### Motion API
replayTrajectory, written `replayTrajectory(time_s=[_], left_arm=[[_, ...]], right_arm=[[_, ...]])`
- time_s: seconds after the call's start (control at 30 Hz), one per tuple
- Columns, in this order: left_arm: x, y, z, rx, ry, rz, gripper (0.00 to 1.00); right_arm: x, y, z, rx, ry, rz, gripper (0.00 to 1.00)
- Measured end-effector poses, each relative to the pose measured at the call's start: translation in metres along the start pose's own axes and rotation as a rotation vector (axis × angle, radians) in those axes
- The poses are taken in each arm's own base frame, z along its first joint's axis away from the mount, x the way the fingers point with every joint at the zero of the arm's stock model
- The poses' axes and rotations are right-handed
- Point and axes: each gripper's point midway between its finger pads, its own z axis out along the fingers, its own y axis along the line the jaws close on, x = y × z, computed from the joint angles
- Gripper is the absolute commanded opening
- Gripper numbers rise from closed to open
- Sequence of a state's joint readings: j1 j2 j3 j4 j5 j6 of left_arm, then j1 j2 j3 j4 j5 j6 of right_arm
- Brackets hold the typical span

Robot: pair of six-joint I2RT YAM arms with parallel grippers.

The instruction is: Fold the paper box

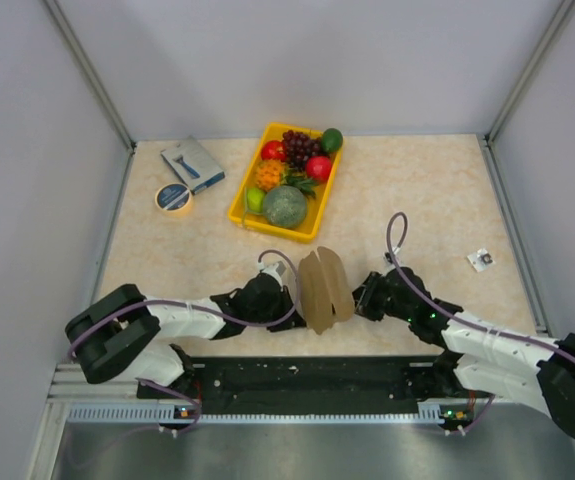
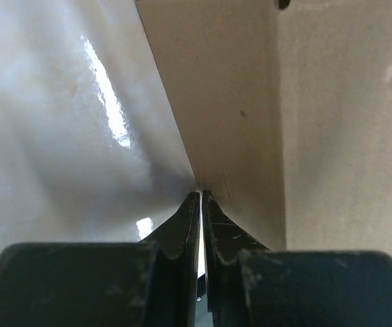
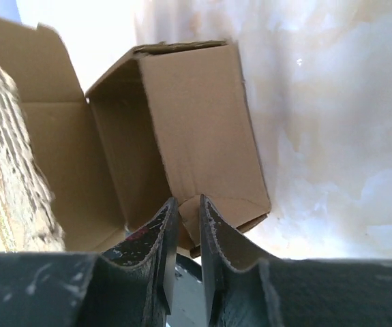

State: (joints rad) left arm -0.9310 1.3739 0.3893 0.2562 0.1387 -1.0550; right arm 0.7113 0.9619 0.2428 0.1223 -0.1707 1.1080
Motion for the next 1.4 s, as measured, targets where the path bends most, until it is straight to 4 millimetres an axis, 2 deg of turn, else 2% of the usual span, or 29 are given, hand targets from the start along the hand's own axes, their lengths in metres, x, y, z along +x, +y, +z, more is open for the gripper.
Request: replayTrajectory(time_s=[0.1,0.2,0.27,0.3,0.37,0.5,0.6,0.67,0.77,0.9,1.0,1.1,1.2,1.3,1.4], left_arm=[[0.005,0.000,0.004,-0.009,0.017,-0.001,0.09],[0.006,-0.001,0.003,-0.009,0.017,-0.003,0.16],[0.005,-0.002,0.000,-0.008,0.006,0.000,0.27],[0.003,-0.003,-0.005,-0.005,-0.009,0.002,0.30],[-0.005,-0.008,-0.016,0.013,-0.049,0.010,0.41],[-0.030,-0.021,-0.046,0.058,-0.178,0.039,0.57],[-0.040,-0.021,-0.064,0.067,-0.243,0.076,0.69],[-0.042,-0.020,-0.072,0.068,-0.260,0.125,0.70],[-0.042,-0.023,-0.081,0.089,-0.268,0.218,0.66],[-0.037,-0.030,-0.086,0.130,-0.246,0.342,0.68],[-0.034,-0.035,-0.084,0.138,-0.214,0.418,0.72],[-0.028,-0.046,-0.079,0.136,-0.181,0.510,0.75],[-0.017,-0.070,-0.077,0.135,-0.167,0.638,0.79],[-0.015,-0.097,-0.080,0.153,-0.202,0.713,0.81],[-0.015,-0.112,-0.082,0.143,-0.253,0.766,0.81]], right_arm=[[-0.003,0.006,0.003,-0.002,-0.053,0.046,0.20],[-0.009,0.014,-0.001,-0.019,-0.095,0.071,0.26],[-0.012,0.018,-0.007,-0.032,-0.113,0.063,0.31],[-0.013,0.019,-0.011,-0.037,-0.120,0.053,0.33],[-0.013,0.019,-0.017,-0.044,-0.126,0.017,0.45],[-0.014,0.009,-0.022,-0.019,-0.115,-0.070,0.45],[-0.011,-0.009,-0.022,0.041,-0.078,-0.129,0.45],[-0.009,-0.016,-0.023,0.068,-0.061,-0.161,0.45],[-0.007,-0.021,-0.029,0.085,-0.049,-0.203,0.45],[-0.006,-0.026,-0.036,0.097,-0.046,-0.259,0.45],[-0.007,-0.017,-0.038,0.085,-0.029,-0.298,0.45],[-0.014,0.004,-0.039,0.049,-0.027,-0.335,0.45],[-0.021,0.027,-0.041,0.006,-0.032,-0.362,0.45],[-0.021,0.045,-0.042,-0.044,-0.030,-0.372,0.44],[-0.017,0.053,-0.040,-0.065,-0.014,-0.337,0.44]])
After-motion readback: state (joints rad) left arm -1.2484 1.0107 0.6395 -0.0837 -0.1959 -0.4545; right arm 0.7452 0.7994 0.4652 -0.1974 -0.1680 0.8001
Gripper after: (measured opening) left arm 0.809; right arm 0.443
